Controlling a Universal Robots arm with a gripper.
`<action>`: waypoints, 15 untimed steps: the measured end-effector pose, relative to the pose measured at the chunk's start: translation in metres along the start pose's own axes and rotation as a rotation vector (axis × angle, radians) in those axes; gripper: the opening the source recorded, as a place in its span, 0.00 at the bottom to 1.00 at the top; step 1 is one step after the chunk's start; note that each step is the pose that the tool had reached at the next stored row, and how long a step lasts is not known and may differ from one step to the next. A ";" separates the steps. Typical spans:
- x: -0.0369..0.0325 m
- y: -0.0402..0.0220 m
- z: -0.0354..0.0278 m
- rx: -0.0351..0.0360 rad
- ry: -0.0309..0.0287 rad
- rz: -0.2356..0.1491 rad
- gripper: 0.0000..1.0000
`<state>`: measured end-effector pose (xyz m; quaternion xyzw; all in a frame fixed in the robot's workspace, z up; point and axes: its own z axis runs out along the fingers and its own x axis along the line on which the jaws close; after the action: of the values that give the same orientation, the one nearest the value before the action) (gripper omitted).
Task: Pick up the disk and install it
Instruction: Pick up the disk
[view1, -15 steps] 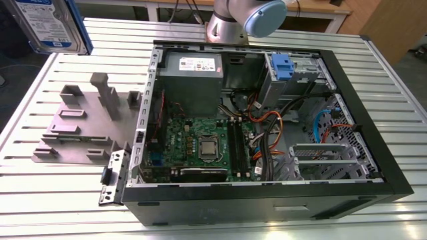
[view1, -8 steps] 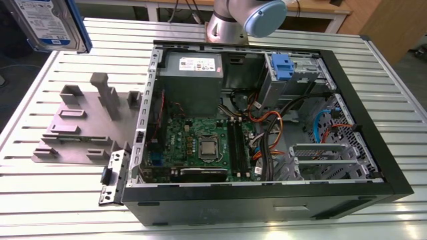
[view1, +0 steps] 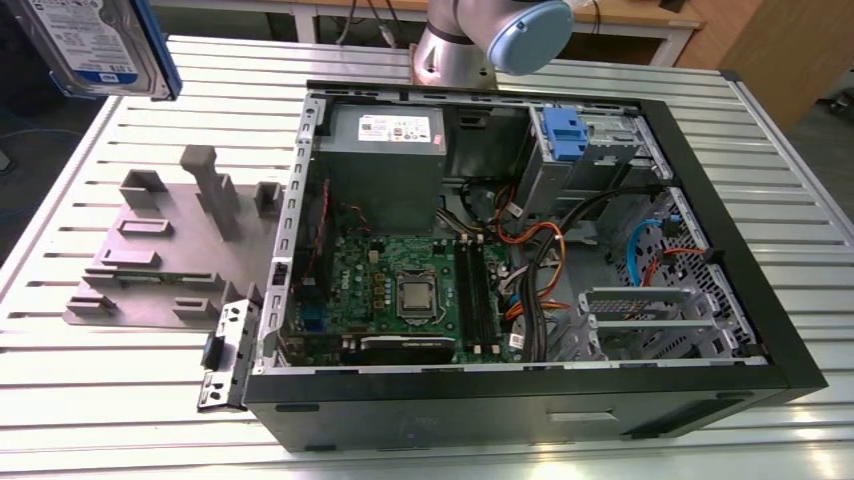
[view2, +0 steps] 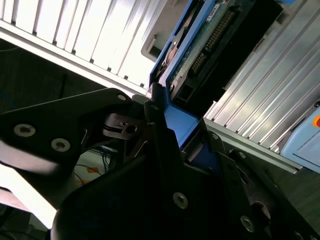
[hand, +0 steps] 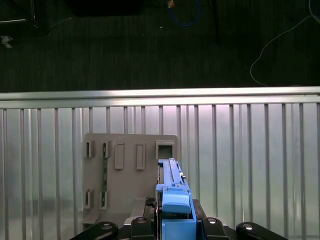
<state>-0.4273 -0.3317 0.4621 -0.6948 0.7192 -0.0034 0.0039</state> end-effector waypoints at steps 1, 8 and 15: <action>0.0000 0.0000 -0.0007 0.0001 0.0000 0.000 0.36; 0.0000 -0.0001 -0.0056 0.0000 0.0000 -0.001 0.36; 0.0000 -0.0001 -0.0102 0.0000 -0.0001 -0.001 0.36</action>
<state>-0.4273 -0.3317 0.4723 -0.6953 0.7187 -0.0034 0.0039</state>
